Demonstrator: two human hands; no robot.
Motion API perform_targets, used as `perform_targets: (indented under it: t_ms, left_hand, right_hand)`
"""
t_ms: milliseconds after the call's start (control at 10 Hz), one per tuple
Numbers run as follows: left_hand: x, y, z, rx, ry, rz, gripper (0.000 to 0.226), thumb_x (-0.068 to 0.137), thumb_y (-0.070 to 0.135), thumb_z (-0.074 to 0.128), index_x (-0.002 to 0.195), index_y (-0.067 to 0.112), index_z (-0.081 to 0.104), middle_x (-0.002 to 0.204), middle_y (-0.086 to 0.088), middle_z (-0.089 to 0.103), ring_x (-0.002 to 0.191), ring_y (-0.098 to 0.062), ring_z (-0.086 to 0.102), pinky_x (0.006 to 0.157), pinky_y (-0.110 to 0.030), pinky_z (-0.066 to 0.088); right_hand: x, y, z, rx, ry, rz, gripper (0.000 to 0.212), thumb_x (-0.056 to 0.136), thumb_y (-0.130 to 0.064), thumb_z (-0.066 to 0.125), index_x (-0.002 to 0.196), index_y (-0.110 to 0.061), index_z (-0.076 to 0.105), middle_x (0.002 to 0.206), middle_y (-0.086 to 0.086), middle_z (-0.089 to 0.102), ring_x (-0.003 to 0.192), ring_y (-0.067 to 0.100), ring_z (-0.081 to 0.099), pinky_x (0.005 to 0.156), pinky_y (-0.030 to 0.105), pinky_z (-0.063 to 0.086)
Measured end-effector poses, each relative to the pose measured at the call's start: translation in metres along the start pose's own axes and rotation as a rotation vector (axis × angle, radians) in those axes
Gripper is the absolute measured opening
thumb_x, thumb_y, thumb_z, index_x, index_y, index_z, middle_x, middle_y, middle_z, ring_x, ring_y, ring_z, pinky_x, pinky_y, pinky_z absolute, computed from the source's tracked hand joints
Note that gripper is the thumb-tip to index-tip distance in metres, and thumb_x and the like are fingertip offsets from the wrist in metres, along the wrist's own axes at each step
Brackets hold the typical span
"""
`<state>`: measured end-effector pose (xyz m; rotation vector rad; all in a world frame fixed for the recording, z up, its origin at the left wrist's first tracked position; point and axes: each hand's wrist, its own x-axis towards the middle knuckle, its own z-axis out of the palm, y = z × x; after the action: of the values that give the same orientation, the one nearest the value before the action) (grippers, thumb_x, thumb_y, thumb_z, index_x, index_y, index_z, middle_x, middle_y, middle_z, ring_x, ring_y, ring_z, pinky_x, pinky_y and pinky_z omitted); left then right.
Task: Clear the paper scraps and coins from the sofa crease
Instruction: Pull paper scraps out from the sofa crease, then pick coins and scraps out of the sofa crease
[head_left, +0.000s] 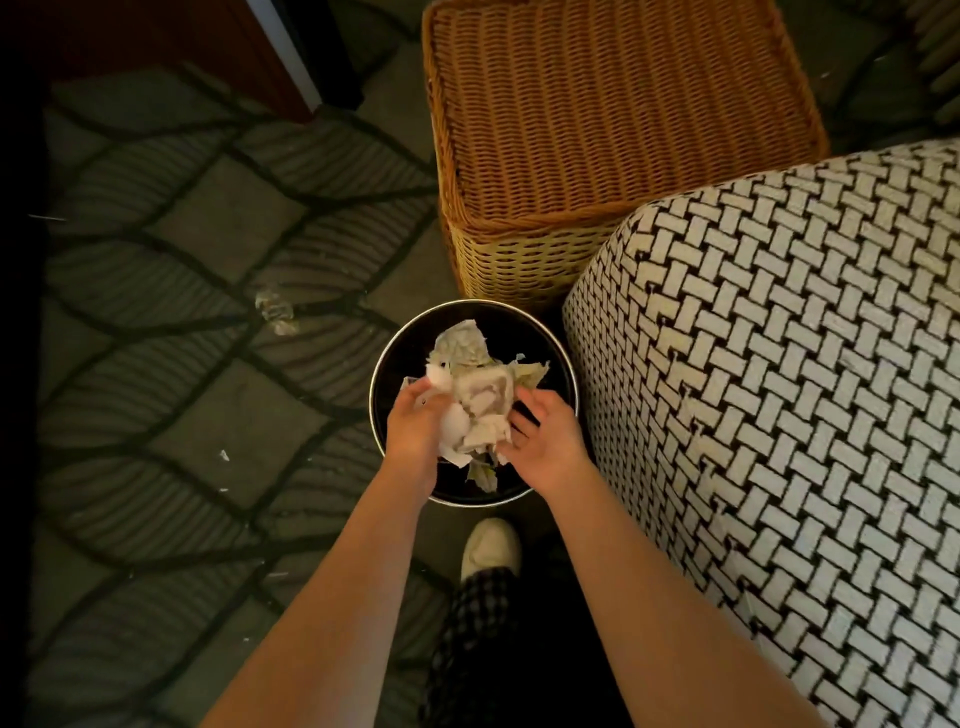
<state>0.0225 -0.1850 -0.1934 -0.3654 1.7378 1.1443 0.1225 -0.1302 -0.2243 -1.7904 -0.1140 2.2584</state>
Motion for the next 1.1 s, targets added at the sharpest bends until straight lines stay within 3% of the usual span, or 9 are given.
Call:
perform_targets:
  t_ms: [100, 200, 300, 500, 600, 700, 800, 1000, 1100]
  left_hand:
    - [-0.005, 0.007, 0.001, 0.015, 0.023, 0.007, 0.024, 0.092, 0.013, 0.052, 0.114, 0.021, 0.053, 0.118, -0.011, 0.055, 0.102, -0.027, 0.055, 0.085, -0.04, 0.049]
    - [-0.015, 0.019, 0.005, 0.068, 0.01, 0.01, 0.037, 0.093, 0.023, 0.051, 0.129, 0.026, 0.046, 0.127, -0.008, 0.05, 0.114, -0.027, 0.05, 0.099, -0.043, 0.044]
    - [-0.022, 0.024, 0.003, 0.069, -0.022, -0.016, 0.04, 0.094, 0.028, 0.045, 0.134, 0.027, 0.042, 0.137, -0.007, 0.047, 0.124, -0.028, 0.045, 0.107, -0.049, 0.035]
    - [-0.059, 0.043, 0.008, -0.052, -0.064, -0.031, 0.032, 0.097, 0.028, 0.043, 0.126, 0.02, 0.051, 0.116, -0.002, 0.054, 0.101, -0.017, 0.05, 0.092, -0.033, 0.036]
    - [-0.086, 0.049, 0.019, -0.175, -0.078, -0.015, 0.036, 0.097, 0.027, 0.042, 0.131, 0.019, 0.049, 0.132, -0.002, 0.05, 0.119, -0.019, 0.046, 0.103, -0.036, 0.033]
    - [-0.106, 0.057, 0.038, -0.232, -0.127, 0.025, 0.034, 0.097, 0.026, 0.04, 0.129, 0.02, 0.052, 0.124, -0.002, 0.055, 0.124, -0.022, 0.045, 0.103, -0.037, 0.034]
    - [-0.138, 0.072, 0.07, -0.244, -0.219, 0.098, 0.03, 0.097, 0.022, 0.041, 0.124, 0.017, 0.054, 0.105, 0.0, 0.06, 0.106, -0.019, 0.055, 0.09, -0.033, 0.041]
    - [-0.212, 0.077, 0.157, -0.007, -0.353, 0.266, 0.021, 0.09, 0.003, 0.046, 0.084, 0.018, 0.059, 0.068, 0.001, 0.059, 0.057, -0.011, 0.053, 0.056, -0.022, 0.044]
    - [-0.243, 0.063, 0.196, 0.087, -0.466, 0.308, 0.023, 0.089, -0.002, 0.046, 0.082, 0.016, 0.059, 0.058, 0.003, 0.059, 0.051, -0.009, 0.052, 0.053, -0.021, 0.044]
  right_hand:
    - [-0.013, -0.005, 0.005, 0.002, 0.003, -0.01, 0.049, 0.092, -0.029, 0.045, 0.139, -0.016, 0.04, 0.146, 0.007, 0.037, 0.129, 0.028, 0.04, 0.068, 0.036, 0.045]
    - [-0.035, -0.015, 0.008, -0.072, -0.015, 0.002, 0.048, 0.094, -0.032, 0.043, 0.14, -0.022, 0.039, 0.148, 0.003, 0.032, 0.133, 0.028, 0.035, 0.095, 0.051, 0.035]
    - [-0.055, -0.025, 0.009, -0.101, -0.002, 0.013, 0.046, 0.094, -0.035, 0.04, 0.139, -0.023, 0.041, 0.15, 0.002, 0.03, 0.138, 0.029, 0.027, 0.108, 0.061, 0.012]
    - [-0.09, -0.038, 0.009, 0.002, -0.113, -0.027, 0.044, 0.098, -0.034, 0.032, 0.138, -0.018, 0.041, 0.147, 0.004, 0.037, 0.137, 0.027, 0.03, 0.108, 0.056, 0.02]
    - [-0.108, -0.044, 0.008, 0.038, -0.182, -0.06, 0.044, 0.099, -0.034, 0.03, 0.138, -0.018, 0.042, 0.147, 0.006, 0.038, 0.137, 0.026, 0.03, 0.11, 0.051, 0.022]
    - [-0.133, -0.061, 0.005, 0.062, -0.262, -0.105, 0.044, 0.099, -0.033, 0.028, 0.138, -0.018, 0.042, 0.145, 0.006, 0.041, 0.136, 0.025, 0.033, 0.111, 0.048, 0.024]
    - [-0.16, -0.084, -0.01, 0.109, -0.324, -0.176, 0.042, 0.098, -0.034, 0.03, 0.133, -0.019, 0.048, 0.135, 0.004, 0.051, 0.124, 0.022, 0.046, 0.106, 0.045, 0.033]
    - [-0.217, -0.131, -0.071, 0.264, -0.321, -0.277, 0.031, 0.095, -0.027, 0.038, 0.114, -0.015, 0.06, 0.114, 0.008, 0.063, 0.106, 0.025, 0.058, 0.097, 0.045, 0.042]
    - [-0.238, -0.154, -0.115, 0.365, -0.278, -0.332, 0.033, 0.095, -0.027, 0.038, 0.118, -0.015, 0.058, 0.117, 0.009, 0.062, 0.105, 0.025, 0.059, 0.093, 0.043, 0.044]
